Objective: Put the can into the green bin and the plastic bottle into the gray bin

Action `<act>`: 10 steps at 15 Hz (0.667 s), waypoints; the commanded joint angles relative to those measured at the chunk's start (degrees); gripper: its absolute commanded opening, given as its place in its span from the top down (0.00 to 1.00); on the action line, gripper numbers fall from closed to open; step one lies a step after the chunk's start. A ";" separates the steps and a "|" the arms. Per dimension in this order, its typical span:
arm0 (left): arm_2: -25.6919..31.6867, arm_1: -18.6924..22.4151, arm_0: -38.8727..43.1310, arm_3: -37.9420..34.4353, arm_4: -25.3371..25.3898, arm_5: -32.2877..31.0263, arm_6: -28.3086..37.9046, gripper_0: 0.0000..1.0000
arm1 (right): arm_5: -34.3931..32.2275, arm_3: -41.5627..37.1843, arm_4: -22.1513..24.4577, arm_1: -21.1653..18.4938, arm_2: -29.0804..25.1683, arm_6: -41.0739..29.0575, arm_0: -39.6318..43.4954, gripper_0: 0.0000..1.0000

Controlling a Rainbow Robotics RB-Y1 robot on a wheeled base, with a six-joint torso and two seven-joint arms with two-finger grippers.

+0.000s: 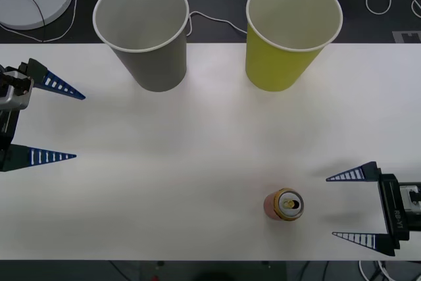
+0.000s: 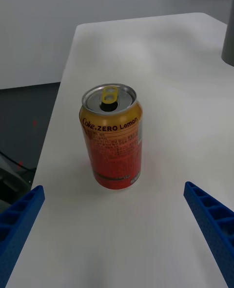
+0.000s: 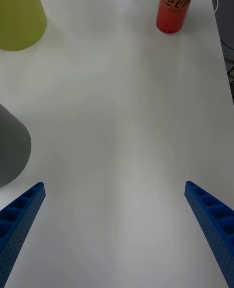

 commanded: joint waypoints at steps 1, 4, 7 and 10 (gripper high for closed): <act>0.00 0.00 0.00 0.00 -0.01 0.00 0.00 0.00 | -0.01 2.00 -0.42 2.02 0.04 1.44 0.00 0.00; 0.00 0.00 0.00 0.00 -0.01 0.00 0.00 0.00 | -0.01 3.23 -0.42 4.56 -0.05 2.76 0.00 0.00; 0.00 0.00 0.00 0.00 -0.01 0.00 0.00 0.00 | 1.31 4.11 -0.60 7.38 -0.14 3.99 0.00 0.00; 0.00 0.00 0.00 0.00 -0.01 0.00 0.00 0.00 | 3.86 4.38 -0.60 9.66 -0.22 4.78 0.00 0.00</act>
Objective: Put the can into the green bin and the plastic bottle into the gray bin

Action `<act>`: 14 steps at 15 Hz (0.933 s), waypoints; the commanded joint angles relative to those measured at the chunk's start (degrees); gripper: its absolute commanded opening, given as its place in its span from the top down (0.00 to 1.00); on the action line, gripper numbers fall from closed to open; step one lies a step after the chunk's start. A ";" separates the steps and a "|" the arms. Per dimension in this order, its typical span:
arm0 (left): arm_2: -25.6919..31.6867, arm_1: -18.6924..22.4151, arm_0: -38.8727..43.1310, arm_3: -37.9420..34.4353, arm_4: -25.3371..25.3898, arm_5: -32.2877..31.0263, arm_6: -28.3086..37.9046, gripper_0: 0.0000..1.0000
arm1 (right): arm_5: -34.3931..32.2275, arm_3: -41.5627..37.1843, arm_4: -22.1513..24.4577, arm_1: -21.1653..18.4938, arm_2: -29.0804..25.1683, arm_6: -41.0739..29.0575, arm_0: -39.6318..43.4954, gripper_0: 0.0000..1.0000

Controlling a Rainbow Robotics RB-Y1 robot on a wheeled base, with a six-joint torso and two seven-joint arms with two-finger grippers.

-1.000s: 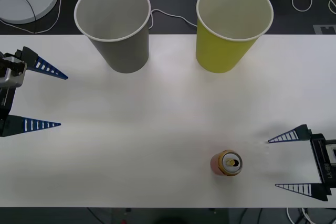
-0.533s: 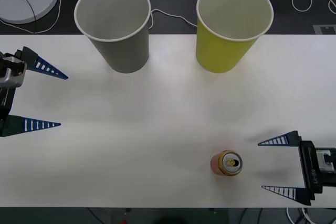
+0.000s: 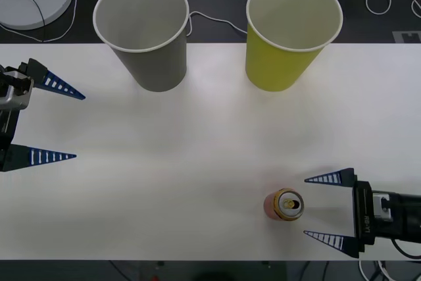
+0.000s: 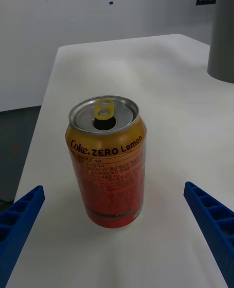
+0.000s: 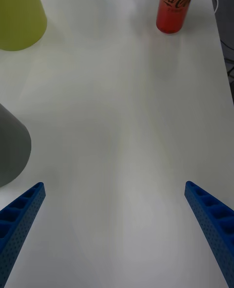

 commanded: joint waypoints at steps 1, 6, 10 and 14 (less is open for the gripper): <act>0.00 0.00 0.00 0.00 -0.01 0.00 0.00 0.00 | 2.69 0.08 0.01 1.99 -0.02 0.70 0.00 0.00; 0.00 0.00 0.00 0.00 -0.01 0.00 0.00 0.00 | 5.86 0.08 0.89 5.07 0.15 1.67 0.00 0.00; 0.00 0.00 0.00 0.00 -0.01 0.00 0.00 0.00 | 7.79 0.08 0.97 6.47 2.35 1.76 -0.26 0.00; 0.00 0.00 0.00 0.00 -0.01 0.00 0.00 0.00 | 9.28 0.08 0.18 7.70 4.55 1.84 -0.70 0.00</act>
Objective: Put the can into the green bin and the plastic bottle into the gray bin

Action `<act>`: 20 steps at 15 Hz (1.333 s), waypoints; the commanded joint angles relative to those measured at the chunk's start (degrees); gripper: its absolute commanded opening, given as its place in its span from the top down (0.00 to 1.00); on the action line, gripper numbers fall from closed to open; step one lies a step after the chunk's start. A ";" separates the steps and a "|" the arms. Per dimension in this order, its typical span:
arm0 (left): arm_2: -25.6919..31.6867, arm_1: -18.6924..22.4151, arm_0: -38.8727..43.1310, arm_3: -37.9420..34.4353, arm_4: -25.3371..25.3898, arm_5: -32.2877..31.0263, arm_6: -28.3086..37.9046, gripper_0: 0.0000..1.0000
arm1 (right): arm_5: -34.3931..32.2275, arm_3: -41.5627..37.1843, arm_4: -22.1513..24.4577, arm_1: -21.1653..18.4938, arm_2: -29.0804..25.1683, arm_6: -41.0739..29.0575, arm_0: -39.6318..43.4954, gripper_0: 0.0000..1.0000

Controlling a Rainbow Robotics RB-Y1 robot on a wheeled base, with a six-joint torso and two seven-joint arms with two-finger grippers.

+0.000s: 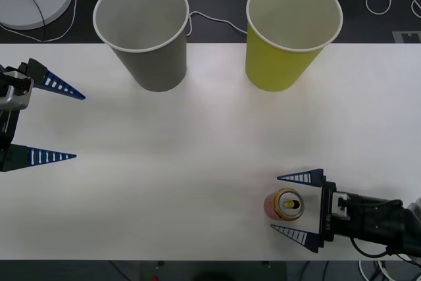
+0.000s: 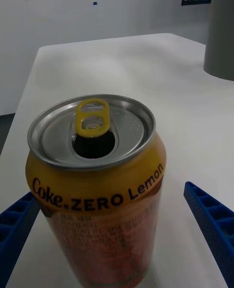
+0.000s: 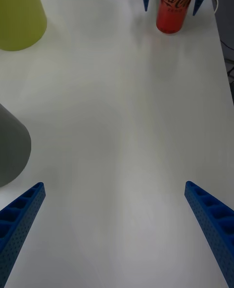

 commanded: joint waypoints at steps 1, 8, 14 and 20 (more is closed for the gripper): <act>0.00 0.00 0.00 0.00 -0.01 0.00 0.00 0.00 | 0.79 -0.01 -0.17 0.84 1.12 0.10 -0.48 0.00; 0.00 0.00 0.00 0.00 -0.01 0.00 0.00 0.00 | 1.23 -0.01 -0.17 1.02 2.44 -0.08 -1.18 1.00; 0.00 0.00 0.00 0.00 -0.01 0.00 0.00 0.00 | 1.05 -0.54 0.36 0.75 2.79 -1.75 -2.06 1.00; 0.00 0.00 0.00 0.00 -0.01 0.00 0.00 0.00 | 1.05 -16.45 10.55 -2.06 -1.43 -18.01 0.05 1.00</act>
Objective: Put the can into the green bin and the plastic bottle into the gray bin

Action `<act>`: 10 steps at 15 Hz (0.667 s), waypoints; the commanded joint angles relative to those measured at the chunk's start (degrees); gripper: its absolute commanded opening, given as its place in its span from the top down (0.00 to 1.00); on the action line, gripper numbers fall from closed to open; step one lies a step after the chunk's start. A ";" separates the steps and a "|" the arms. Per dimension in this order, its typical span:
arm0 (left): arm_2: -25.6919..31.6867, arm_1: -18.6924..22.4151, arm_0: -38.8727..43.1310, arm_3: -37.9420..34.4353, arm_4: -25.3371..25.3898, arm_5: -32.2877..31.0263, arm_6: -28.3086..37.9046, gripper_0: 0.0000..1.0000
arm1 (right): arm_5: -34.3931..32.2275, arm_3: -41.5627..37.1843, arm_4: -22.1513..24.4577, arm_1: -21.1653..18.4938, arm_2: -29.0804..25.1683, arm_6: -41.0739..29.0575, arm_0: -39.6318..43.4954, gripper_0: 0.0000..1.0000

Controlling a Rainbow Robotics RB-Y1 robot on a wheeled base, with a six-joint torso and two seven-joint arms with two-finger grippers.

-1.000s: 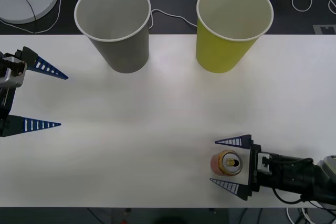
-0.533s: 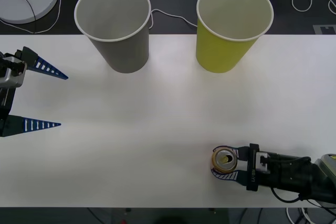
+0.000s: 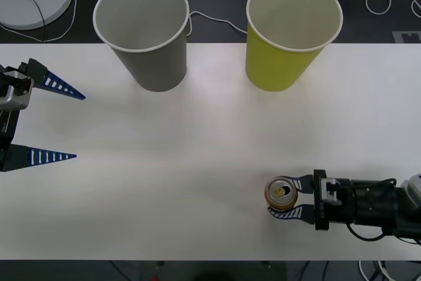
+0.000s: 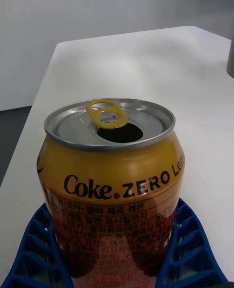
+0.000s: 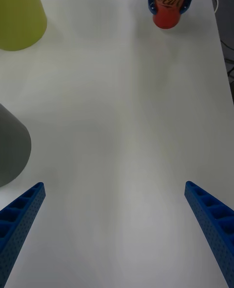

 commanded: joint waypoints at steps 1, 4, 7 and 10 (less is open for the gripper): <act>0.00 0.00 0.00 0.00 -0.01 0.00 0.00 0.00 | 0.05 -7.72 5.03 -0.90 -2.98 -8.27 1.40 1.00; 0.00 0.00 0.00 0.00 -0.01 0.00 0.00 0.00 | 0.05 -16.42 10.13 -1.52 -4.83 -17.85 2.63 1.00; 0.00 0.00 0.00 0.00 -0.01 0.00 0.00 0.00 | 0.05 -27.75 15.14 -2.84 -6.85 -29.98 4.39 1.00; 0.00 0.00 0.00 0.00 -0.01 0.00 0.00 0.00 | -0.21 -37.16 19.36 -4.51 -9.05 -41.93 5.09 1.00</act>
